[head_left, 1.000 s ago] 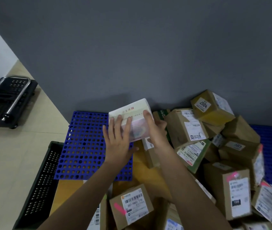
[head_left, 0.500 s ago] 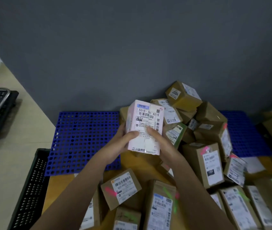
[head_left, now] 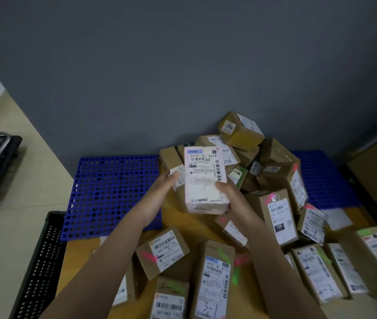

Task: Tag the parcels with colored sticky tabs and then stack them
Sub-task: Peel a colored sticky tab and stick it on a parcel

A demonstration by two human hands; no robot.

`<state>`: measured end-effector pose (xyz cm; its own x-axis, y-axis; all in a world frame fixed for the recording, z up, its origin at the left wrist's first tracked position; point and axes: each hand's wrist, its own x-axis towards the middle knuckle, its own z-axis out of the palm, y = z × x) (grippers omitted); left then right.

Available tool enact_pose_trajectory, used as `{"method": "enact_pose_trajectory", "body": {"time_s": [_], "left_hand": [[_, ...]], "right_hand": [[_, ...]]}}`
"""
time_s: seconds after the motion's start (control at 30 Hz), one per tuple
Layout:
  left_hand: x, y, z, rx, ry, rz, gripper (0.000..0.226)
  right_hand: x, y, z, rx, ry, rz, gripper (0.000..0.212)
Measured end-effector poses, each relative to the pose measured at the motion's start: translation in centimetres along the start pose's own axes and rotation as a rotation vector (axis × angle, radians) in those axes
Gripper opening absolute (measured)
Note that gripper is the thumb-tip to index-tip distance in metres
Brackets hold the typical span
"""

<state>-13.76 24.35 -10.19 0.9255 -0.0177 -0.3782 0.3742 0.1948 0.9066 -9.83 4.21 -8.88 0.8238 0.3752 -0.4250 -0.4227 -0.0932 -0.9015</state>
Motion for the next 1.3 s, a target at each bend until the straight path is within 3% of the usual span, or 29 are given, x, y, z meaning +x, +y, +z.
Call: {"method": "enact_pose_trajectory", "body": {"time_s": [0.1,0.27,0.43,0.53,0.7,0.87,1.0,1.1,1.17,1.23,1.3], "left_hand": [[1.0,-1.1,-0.5,0.239,0.203,-0.069,0.046],[2.8,-4.5,0.1,0.456,0.158,-0.18,0.039],[3.8,-7.2,1.6,0.576,0.103,-0.251,0.042],[4.1,-8.1,1.9,0.566,0.13,-0.253,0.043],[3.8,-9.1,1.2,0.308,0.155,-0.322,0.046],[3.1,-9.0,1.5,0.174,0.112,-0.224,0.022],[5.1,-12.2,-0.4,0.311,0.198,-0.188,0.047],[6.1,-13.9,-1.5,0.399,0.152,-0.176,0.06],[4.3,-10.9,0.2,0.427,0.123,-0.133,0.057],[3.5,-9.8,1.3,0.425,0.093,-0.08,0.038],[3.3,-9.9,2.0,0.42,0.079,-0.053,0.039]], "right_hand": [[-0.7,-0.4,-2.8,-0.15,0.081,0.18,0.021],[0.7,1.2,-4.5,-0.324,0.123,0.523,0.046],[3.3,1.8,-2.6,-0.402,0.076,0.671,0.051],[3.9,2.3,-1.8,-0.284,0.075,0.611,0.032],[4.6,6.8,-1.1,-0.031,0.08,0.493,0.033],[4.1,9.4,-0.9,0.047,0.061,0.427,0.033],[4.0,9.8,-0.6,-0.122,0.017,0.442,0.032],[4.1,10.1,-0.5,-0.229,0.047,0.38,0.034],[3.7,9.9,-0.7,-0.233,0.087,0.325,0.033],[3.2,9.9,-1.0,-0.289,0.134,0.262,0.031],[2.6,10.3,-1.1,-0.38,0.179,0.218,0.029]]}}
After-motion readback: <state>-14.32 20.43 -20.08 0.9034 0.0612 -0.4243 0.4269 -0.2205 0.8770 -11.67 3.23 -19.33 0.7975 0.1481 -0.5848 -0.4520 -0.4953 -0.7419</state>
